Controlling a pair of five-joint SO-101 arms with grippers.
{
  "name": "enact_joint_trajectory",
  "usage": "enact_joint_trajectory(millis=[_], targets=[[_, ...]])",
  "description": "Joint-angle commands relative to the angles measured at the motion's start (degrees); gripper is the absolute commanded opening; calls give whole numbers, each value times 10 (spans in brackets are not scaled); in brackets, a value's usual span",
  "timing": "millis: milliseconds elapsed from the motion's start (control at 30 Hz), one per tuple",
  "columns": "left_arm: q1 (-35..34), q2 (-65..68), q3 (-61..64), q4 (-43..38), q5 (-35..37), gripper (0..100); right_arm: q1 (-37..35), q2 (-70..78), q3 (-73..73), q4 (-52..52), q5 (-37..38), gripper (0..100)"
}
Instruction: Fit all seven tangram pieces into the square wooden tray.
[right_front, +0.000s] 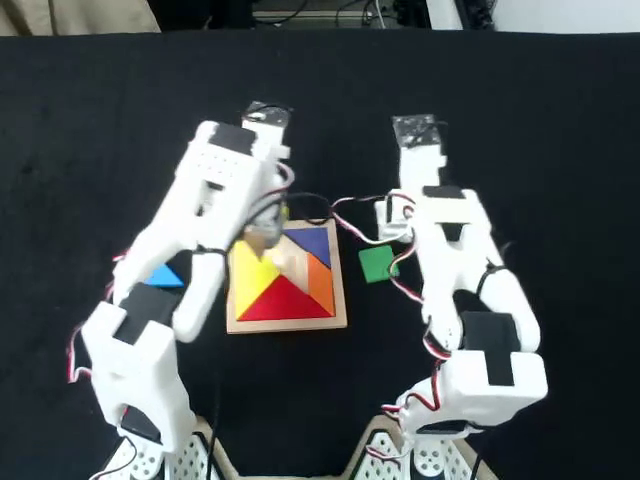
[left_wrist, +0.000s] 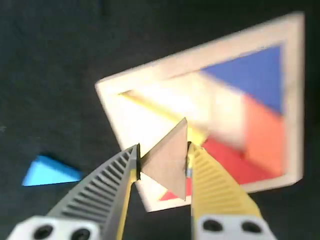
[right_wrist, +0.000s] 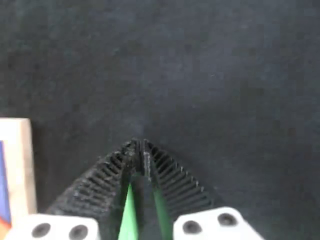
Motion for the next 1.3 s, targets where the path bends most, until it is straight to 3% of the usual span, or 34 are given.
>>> enact_joint_trajectory(millis=[0, 133, 200, 400, 667, 867, 1133, 1267], targets=[[56, -33, -26, -33, 138, 106, 25, -7, -36, -4, -9, 15], [84, -32, -2, -38, 251, 106, 23, -7, -36, -4, -7, 15], [92, -32, 22, -65, 273, 106, 21, -7, -36, -6, -5, 15], [95, -33, 102, -135, 252, 105, 19, -7, -36, -6, -4, 15], [96, -33, 106, -135, 253, 111, 18, -7, -36, -5, -4, 15], [97, -33, 111, -130, 254, 215, 18, -7, -36, -5, -4, 15], [108, -33, 111, -130, 253, 219, 18, -7, -36, -5, -4, 15], [76, -40, 95, -129, 210, 216, 18, -7, -36, -5, -4, 15]])
